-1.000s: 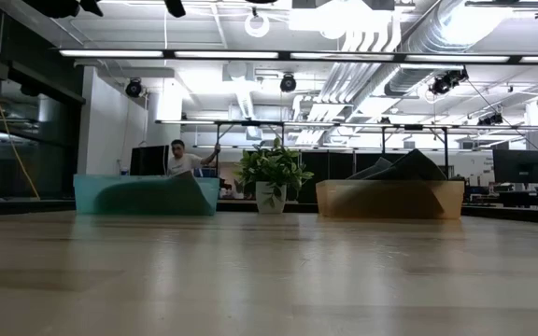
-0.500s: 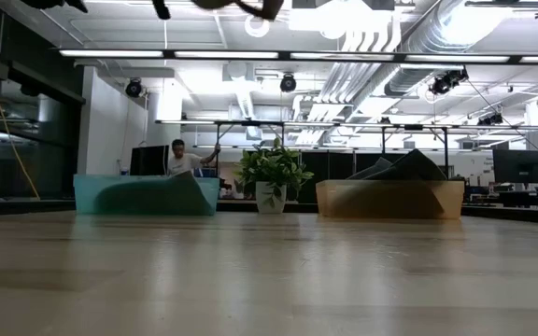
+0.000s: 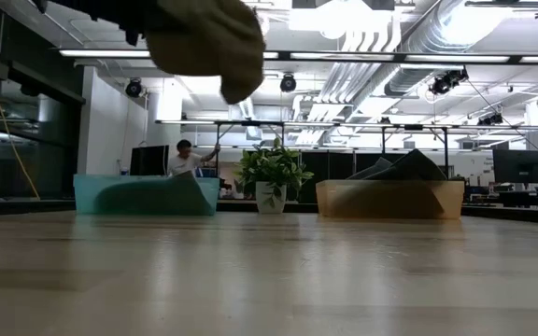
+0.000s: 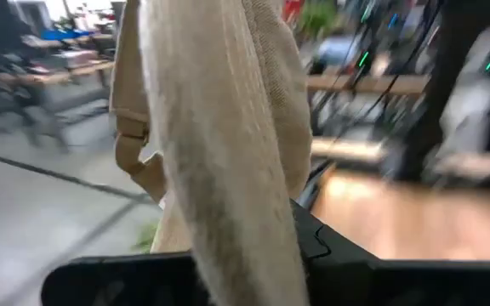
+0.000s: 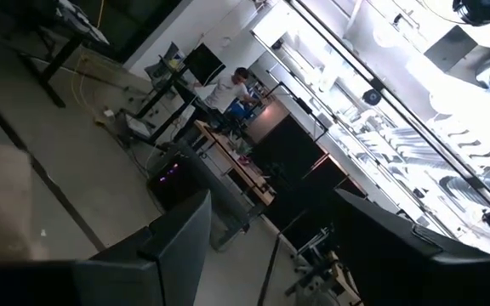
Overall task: Pick & Place hat
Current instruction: Put the brown cap into the blue bin
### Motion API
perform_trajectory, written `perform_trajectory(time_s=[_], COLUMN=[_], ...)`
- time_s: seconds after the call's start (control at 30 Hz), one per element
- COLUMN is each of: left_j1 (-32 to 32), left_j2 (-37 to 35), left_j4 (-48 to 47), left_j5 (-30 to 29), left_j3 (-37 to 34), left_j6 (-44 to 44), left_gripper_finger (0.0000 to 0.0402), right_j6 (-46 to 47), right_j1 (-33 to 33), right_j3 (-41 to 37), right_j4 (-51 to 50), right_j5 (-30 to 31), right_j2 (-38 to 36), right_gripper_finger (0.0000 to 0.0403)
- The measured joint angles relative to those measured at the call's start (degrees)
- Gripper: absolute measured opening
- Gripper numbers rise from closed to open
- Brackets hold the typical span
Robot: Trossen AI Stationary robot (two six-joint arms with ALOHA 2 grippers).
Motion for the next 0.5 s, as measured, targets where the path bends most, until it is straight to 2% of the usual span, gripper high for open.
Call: perform_trajectory(time_s=[0.13, 0.3, 0.5], left_j1=[0.0, 0.0, 0.0], left_j2=[-0.5, -0.4, -0.4], left_j4=[-5.0, -9.1, -16.7], left_j5=[-4.7, -14.1, -16.6], left_j3=[0.0, 0.0, 0.0], left_j6=[12.0, 25.0, 35.5], left_gripper_finger=[0.0, 0.0, 0.0], right_j6=[0.0, 2.4, 4.0], right_j1=[0.0, 0.0, 0.0], right_j3=[0.0, 0.0, 0.0], right_j4=[-0.4, -1.5, -2.4], right_j5=[0.2, 0.2, 0.1], right_j2=[0.0, 0.0, 0.0], right_gripper_finger=[0.0238, 0.0238, 0.0238])
